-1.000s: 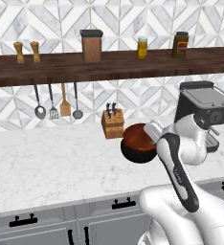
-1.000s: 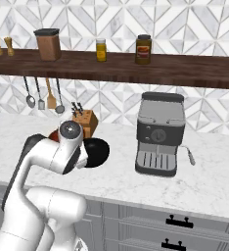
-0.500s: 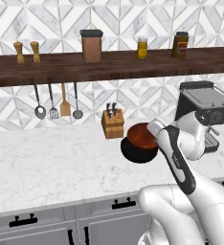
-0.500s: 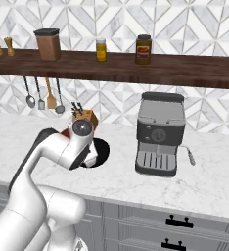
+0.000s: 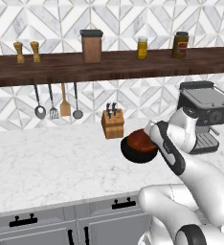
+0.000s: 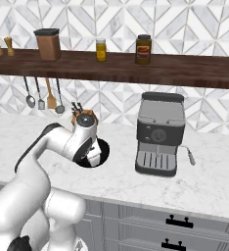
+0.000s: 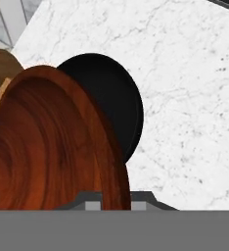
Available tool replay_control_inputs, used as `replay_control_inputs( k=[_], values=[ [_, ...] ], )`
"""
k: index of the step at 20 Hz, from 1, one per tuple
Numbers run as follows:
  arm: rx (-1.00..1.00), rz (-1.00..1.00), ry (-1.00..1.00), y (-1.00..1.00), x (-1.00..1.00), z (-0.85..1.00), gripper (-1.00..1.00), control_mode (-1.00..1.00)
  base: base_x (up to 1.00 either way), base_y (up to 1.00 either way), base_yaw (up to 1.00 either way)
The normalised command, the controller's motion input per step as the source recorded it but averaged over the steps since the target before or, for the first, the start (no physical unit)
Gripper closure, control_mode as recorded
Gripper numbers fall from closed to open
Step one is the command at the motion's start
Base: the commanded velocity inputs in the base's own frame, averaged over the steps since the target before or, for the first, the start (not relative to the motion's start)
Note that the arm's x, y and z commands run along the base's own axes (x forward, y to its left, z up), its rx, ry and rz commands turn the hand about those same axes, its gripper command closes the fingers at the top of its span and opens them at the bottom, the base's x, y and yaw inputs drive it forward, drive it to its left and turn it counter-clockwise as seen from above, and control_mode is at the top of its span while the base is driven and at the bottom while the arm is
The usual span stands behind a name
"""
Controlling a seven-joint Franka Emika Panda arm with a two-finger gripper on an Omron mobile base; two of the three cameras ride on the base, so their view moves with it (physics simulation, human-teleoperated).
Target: Pick up the bowls on the counter and stack them on top of one another in the open cabinet. Place the smaller bowl on top of the larger bowl.
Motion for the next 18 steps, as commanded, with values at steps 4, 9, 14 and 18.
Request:
replay_control_inputs(
  k=[4,9,14,18],
  values=[
    [-0.05,0.00,0.00,0.00,0.20,-0.44,1.00,-1.00,0.00,0.00,0.00],
    [-0.02,0.00,0.00,-0.01,0.15,-0.44,1.00,-1.00,0.00,0.00,0.00],
    [-0.01,0.00,0.00,-0.07,0.16,-0.20,1.00,-1.00,0.00,0.00,0.00],
    [0.00,0.00,0.03,-0.12,0.21,-0.02,-1.00,-1.00,0.00,0.00,0.00]
  ],
)
